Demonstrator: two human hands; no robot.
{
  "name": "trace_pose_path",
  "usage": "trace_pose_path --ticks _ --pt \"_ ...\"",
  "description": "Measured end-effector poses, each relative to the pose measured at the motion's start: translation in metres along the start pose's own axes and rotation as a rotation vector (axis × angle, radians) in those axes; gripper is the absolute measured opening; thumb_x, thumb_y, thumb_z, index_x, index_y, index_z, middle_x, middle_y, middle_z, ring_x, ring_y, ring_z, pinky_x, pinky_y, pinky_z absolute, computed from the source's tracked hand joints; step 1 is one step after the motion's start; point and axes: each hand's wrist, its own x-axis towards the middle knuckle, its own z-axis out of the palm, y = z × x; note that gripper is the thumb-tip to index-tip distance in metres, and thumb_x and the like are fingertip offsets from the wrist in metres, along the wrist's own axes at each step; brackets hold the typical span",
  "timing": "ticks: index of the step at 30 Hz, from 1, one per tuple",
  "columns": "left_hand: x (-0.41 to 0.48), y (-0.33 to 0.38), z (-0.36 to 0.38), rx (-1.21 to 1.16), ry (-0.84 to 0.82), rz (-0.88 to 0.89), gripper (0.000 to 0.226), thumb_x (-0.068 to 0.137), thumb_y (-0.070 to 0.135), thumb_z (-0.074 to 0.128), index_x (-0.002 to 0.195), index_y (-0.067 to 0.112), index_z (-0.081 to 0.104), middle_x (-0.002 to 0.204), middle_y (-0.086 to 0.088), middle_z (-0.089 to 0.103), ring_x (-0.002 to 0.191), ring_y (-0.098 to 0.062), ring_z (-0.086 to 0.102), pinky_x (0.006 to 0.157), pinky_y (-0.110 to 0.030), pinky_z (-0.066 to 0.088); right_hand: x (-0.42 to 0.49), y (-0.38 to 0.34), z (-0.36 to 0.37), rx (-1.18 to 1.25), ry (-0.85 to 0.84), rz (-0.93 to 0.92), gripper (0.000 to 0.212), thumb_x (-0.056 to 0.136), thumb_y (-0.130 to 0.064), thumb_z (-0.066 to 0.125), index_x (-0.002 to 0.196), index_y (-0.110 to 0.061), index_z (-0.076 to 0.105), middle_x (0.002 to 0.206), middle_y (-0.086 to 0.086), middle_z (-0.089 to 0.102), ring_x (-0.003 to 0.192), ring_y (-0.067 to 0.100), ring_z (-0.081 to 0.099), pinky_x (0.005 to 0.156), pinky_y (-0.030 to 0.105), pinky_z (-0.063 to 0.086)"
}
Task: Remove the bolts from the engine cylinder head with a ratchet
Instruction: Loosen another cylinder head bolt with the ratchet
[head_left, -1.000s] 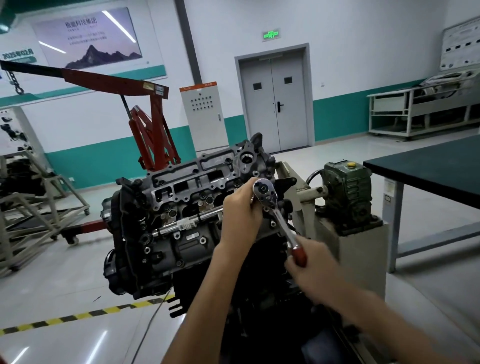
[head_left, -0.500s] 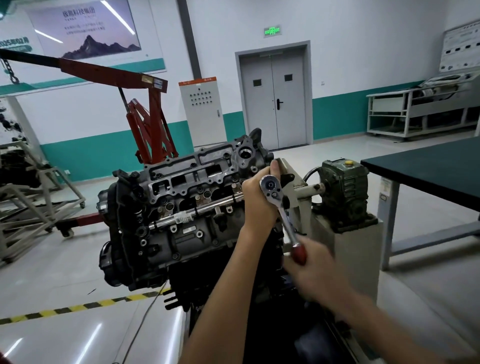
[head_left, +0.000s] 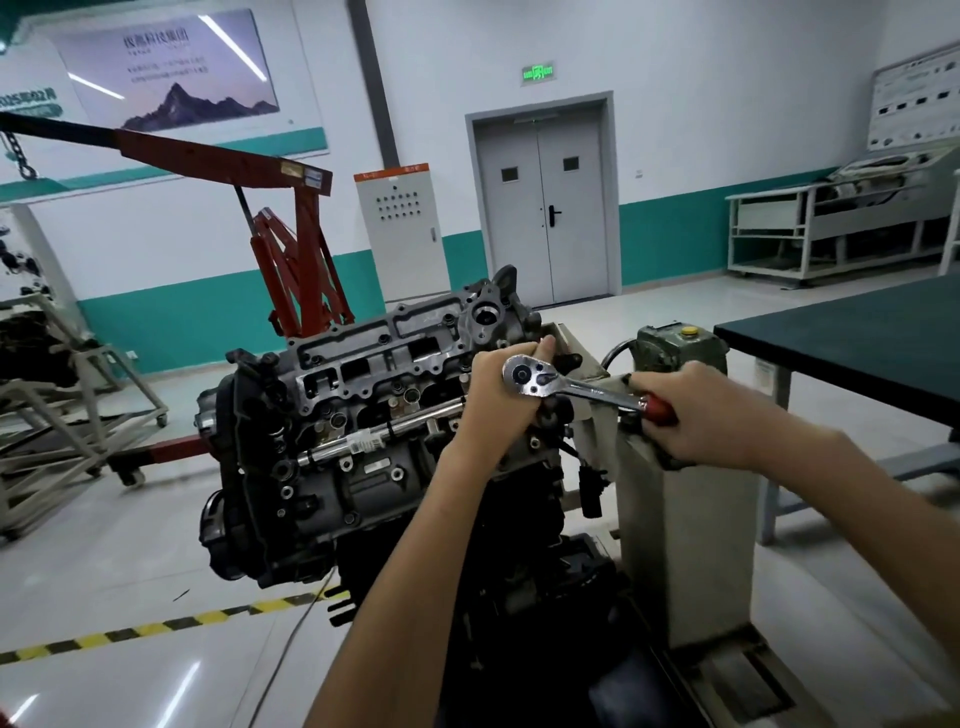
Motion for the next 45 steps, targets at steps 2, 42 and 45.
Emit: trace_pose_path --ticks 2,42,45 --pt "-0.003 -0.002 0.005 -0.047 0.096 0.005 0.052 0.100 0.017 0.049 0.051 0.006 0.037 0.045 -0.008 0.035 0.042 -0.015 0.029 0.042 -0.032 0.022 -0.016 -0.019 0.030 0.225 0.042 0.078 0.011 0.080 -0.008 0.062 0.082 -0.014 0.054 0.065 -0.005 0.055 0.056 0.010 0.055 0.054 0.021 0.049" --pt "0.002 -0.004 0.004 -0.002 0.039 -0.018 0.052 0.099 0.014 0.052 0.051 -0.002 0.038 0.047 -0.009 0.037 0.045 -0.017 0.030 0.045 -0.035 0.023 -0.007 -0.003 0.015 0.053 0.058 0.041 0.009 0.083 -0.016 0.059 0.091 -0.013 0.056 0.067 -0.005 0.056 0.060 0.006 0.055 0.058 0.016 0.045" --pt "-0.001 -0.003 0.016 -0.040 0.176 -0.027 0.053 0.099 0.014 0.050 0.050 0.001 0.036 0.045 -0.008 0.035 0.042 -0.017 0.029 0.042 -0.031 0.023 -0.033 -0.046 0.066 0.410 0.152 0.198 0.009 0.079 -0.009 0.062 0.082 -0.011 0.054 0.064 0.003 0.057 0.055 0.014 0.051 0.056 0.024 0.045"
